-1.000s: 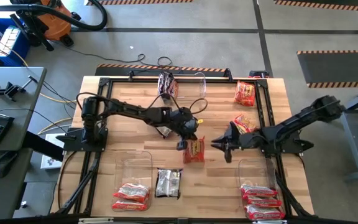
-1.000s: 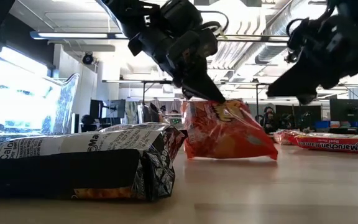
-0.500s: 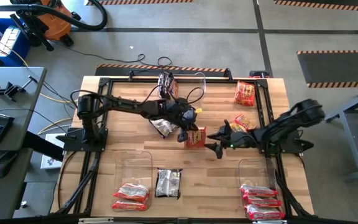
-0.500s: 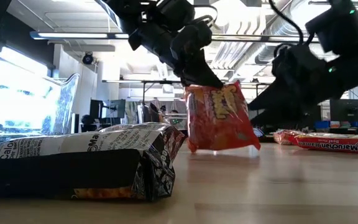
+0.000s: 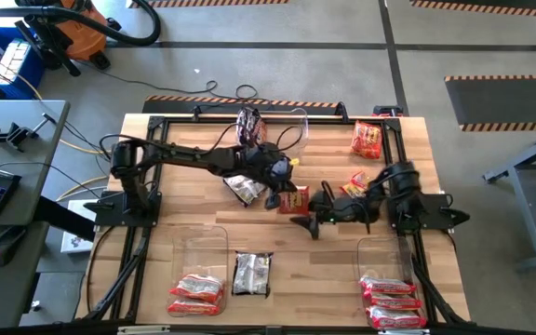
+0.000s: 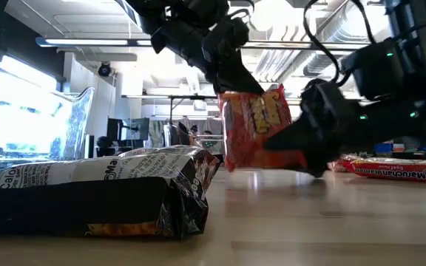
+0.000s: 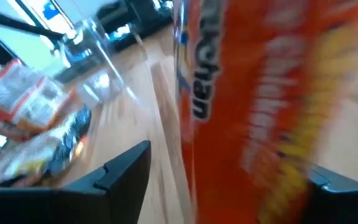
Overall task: Sort Maruchan noodles
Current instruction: Put the bottom orange noodle pack into the bottom left transparent bin
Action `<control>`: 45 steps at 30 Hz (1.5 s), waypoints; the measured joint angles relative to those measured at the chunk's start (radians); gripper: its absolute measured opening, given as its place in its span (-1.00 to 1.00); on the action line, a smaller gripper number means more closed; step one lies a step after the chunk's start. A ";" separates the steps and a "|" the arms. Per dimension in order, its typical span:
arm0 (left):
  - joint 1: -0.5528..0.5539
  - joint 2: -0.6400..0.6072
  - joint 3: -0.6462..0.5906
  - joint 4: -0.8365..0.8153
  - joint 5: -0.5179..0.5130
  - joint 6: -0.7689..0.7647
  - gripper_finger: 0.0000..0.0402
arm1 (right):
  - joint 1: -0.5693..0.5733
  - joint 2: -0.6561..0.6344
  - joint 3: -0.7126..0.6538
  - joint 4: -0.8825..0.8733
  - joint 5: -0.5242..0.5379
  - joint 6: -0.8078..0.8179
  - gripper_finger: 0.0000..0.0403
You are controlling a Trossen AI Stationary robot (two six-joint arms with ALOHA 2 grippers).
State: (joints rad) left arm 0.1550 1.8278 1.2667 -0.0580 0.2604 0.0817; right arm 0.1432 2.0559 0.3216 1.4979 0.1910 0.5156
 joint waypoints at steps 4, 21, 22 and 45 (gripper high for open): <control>0.005 -0.037 -0.003 0.001 -0.002 -0.012 -1.00 | 0.008 0.050 0.048 0.031 0.015 -0.044 0.22; 0.011 -0.188 -0.285 0.262 -0.046 -0.120 -1.00 | 0.052 0.032 0.050 0.068 0.144 -0.167 -0.98; 0.011 -0.194 -0.296 0.271 -0.055 -0.123 -1.00 | 0.055 0.026 0.050 0.067 0.151 -0.180 -0.98; -0.033 -0.211 -0.350 0.302 -0.105 -0.157 -1.00 | 0.072 -0.051 0.059 0.077 0.199 -0.150 -0.49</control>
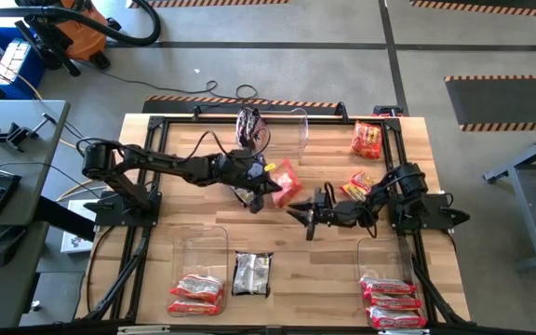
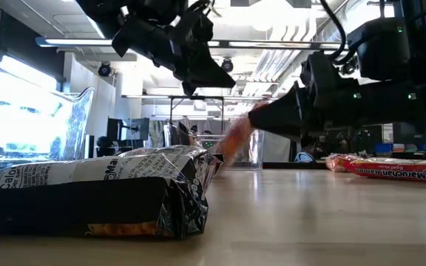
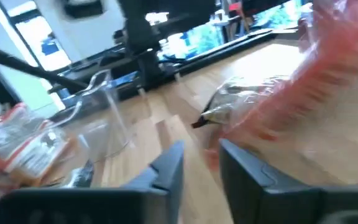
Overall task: Sort Maruchan noodles
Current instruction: Put the bottom orange noodle pack into the bottom left transparent bin
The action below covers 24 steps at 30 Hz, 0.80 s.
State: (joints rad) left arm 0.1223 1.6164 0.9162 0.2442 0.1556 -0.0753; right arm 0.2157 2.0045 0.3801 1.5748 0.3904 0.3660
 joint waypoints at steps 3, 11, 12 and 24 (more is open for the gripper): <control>0.001 0.000 0.000 0.007 -0.009 0.000 -1.00 | 0.000 0.000 0.028 -0.002 -0.006 0.009 -0.21; 0.004 0.000 0.000 -0.010 -0.029 -0.005 -1.00 | -0.020 0.000 0.059 -0.050 -0.014 0.085 0.27; 0.007 0.000 0.000 -0.028 -0.044 -0.014 -1.00 | -0.020 0.000 0.053 -0.050 -0.012 0.077 0.28; 0.015 0.025 0.001 -0.065 -0.105 -0.027 -1.00 | -0.179 -0.051 0.111 -0.389 0.027 0.081 -0.58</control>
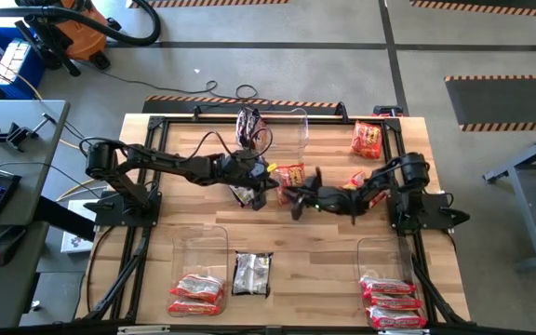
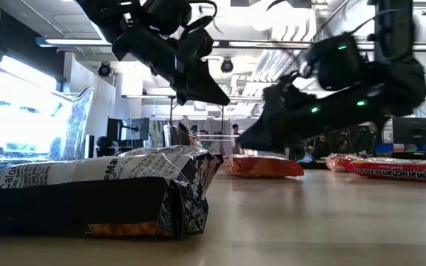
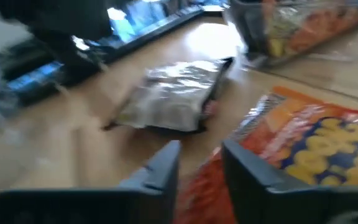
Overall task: Sort Maruchan noodles
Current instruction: Put the bottom orange noodle pack into the bottom left transparent bin
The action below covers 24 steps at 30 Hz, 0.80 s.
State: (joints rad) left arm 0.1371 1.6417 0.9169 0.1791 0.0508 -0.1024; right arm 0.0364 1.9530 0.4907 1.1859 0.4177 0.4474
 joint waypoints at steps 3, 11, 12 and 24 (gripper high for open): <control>0.001 0.000 0.000 -0.026 -0.022 -0.009 -1.00 | -0.025 0.000 0.066 -0.180 -0.018 -0.034 -0.90; 0.001 0.000 0.000 -0.137 -0.023 -0.027 -0.93 | -0.009 -0.004 0.194 -0.384 -0.369 -0.221 -0.88; 0.001 0.000 0.000 -0.148 -0.022 -0.027 -0.91 | -0.004 -0.004 0.196 -0.387 -0.432 -0.245 -0.89; -0.001 0.083 0.002 -0.181 0.035 -0.172 -0.54 | 0.039 -0.003 0.196 -0.452 -0.561 -0.388 -0.98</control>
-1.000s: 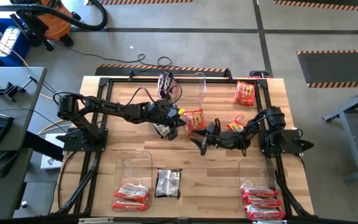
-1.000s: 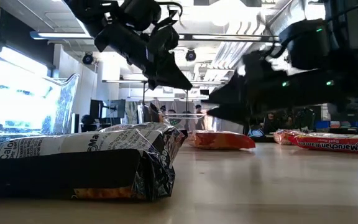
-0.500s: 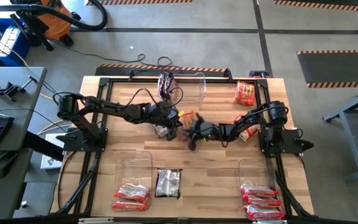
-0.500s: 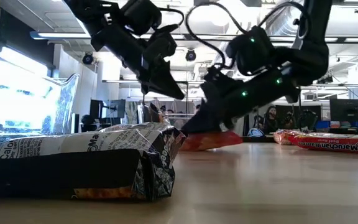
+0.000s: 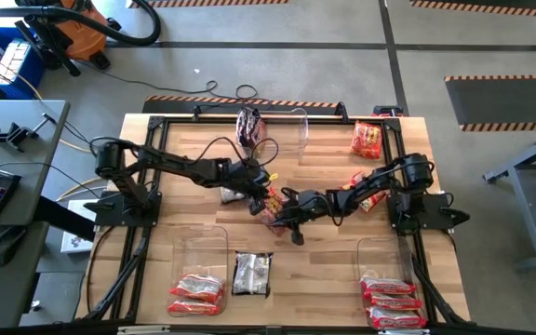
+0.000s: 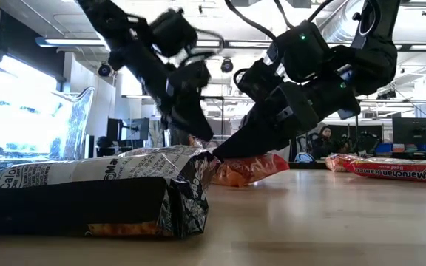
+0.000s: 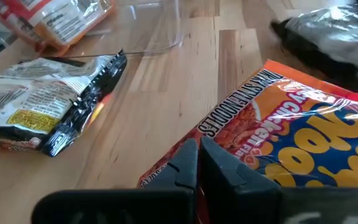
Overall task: Sort Maruchan noodles
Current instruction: Put the bottom orange noodle pack into the bottom left transparent bin
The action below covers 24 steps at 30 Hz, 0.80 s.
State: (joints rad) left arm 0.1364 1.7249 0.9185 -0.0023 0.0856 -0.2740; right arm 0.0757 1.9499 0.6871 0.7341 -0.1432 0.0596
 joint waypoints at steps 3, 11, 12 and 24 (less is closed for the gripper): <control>0.002 0.055 0.000 0.004 -0.007 -0.032 -0.42 | 0.001 0.000 0.000 -0.005 0.006 -0.014 -0.98; 0.014 0.095 0.001 0.028 -0.013 -0.033 -0.12 | 0.004 0.002 -0.001 -0.008 0.015 -0.034 -0.98; 0.020 0.090 0.001 0.023 -0.012 -0.031 -0.10 | 0.004 0.002 -0.001 -0.008 0.016 -0.034 -0.98; 0.125 0.152 -0.002 0.159 0.275 -0.102 -0.03 | 0.004 0.004 -0.003 0.002 0.017 -0.068 -0.98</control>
State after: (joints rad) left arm 0.2609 1.8765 0.9169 0.1565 0.3602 -0.3757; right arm 0.0799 1.9535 0.6840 0.7364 -0.1261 -0.0082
